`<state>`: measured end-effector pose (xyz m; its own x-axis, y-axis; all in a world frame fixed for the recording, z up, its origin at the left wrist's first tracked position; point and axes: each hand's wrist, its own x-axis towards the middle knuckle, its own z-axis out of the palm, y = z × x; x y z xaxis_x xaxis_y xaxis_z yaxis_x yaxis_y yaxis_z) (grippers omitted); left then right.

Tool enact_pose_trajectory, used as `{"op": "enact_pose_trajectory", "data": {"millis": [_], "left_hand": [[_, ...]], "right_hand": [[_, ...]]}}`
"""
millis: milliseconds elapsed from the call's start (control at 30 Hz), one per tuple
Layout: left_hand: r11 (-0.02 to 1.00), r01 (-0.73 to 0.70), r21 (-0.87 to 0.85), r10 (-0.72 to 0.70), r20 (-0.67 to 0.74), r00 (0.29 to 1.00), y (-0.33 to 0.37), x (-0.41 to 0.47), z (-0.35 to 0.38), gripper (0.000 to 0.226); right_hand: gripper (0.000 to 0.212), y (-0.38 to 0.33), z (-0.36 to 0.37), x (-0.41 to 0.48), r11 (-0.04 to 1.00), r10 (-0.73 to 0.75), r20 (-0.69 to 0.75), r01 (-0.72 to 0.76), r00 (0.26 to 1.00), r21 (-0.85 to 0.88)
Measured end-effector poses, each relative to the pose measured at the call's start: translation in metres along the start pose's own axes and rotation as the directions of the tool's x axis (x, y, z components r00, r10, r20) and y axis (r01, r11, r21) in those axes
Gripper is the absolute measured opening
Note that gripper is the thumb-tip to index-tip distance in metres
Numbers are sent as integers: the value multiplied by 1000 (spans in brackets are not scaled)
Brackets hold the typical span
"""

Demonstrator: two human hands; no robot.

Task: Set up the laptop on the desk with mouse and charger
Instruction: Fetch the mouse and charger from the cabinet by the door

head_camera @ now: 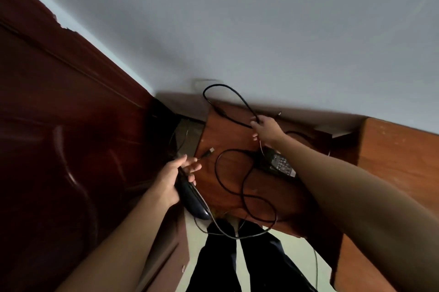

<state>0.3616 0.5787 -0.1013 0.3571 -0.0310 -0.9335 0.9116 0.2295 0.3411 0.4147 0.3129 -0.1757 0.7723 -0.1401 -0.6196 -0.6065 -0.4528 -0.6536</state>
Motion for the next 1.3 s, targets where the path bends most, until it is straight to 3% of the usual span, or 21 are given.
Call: {"op": "enact_pose_trajectory", "data": {"millis": [67, 133, 200, 300, 400, 500, 633, 800, 867, 967, 1067, 1200, 1300], "left_hand": [[998, -15, -60, 15, 1, 1000, 9, 1, 3, 32], [996, -16, -84, 16, 6, 1000, 19, 2, 7, 35], [998, -1, -70, 4, 42, 999, 24, 2, 14, 37], [999, 30, -19, -27, 111, 993, 20, 0, 29, 36], [998, 14, 57, -18, 81, 997, 14, -1, 39, 38], [994, -26, 102, 25, 13, 1000, 16, -2, 32, 40], [990, 9, 144, -4, -32, 999, 22, -5, -4, 43], [981, 47, 189, -37, -58, 998, 14, -14, -37, 41], [985, 46, 165, -36, -66, 997, 6, -16, -46, 41], [990, 25, 136, -16, -65, 998, -1, -22, -55, 41], [993, -9, 117, 15, -51, 999, 1, -31, -62, 40], [988, -81, 133, 87, -37, 996, 16, -48, -59, 40], [972, -151, 177, 161, -41, 986, 35, -68, -45, 41]], "right_hand": [[20, -3, 10, -27, 976, -183, 20, 184, 983, -120], [18, 1, 13, -63, 869, -341, 143, 370, 929, -330], [23, 9, 12, -94, 745, -382, 295, 481, 876, -463], [29, 21, 9, -123, 643, -350, 437, 552, 829, -531], [36, 37, 11, -135, 675, -278, 466, 515, 840, -527], [55, 61, 0, -128, 726, -208, 309, 358, 928, -587], [90, 90, -31, -90, 546, -110, 77, 125, 991, -828], [133, 104, -13, -52, 422, -26, 165, 160, 986, -892], [133, 106, 4, -45, 437, 6, 133, 117, 991, -892], [114, 110, 15, -39, 478, -28, 40, 48, 999, -877], [101, 112, 9, -40, 626, 29, 64, 31, 998, -779], [94, 103, 6, -64, 902, 178, 27, -152, 984, -403], [96, 78, 2, -88, 968, 199, -24, -200, 980, -150]]}}
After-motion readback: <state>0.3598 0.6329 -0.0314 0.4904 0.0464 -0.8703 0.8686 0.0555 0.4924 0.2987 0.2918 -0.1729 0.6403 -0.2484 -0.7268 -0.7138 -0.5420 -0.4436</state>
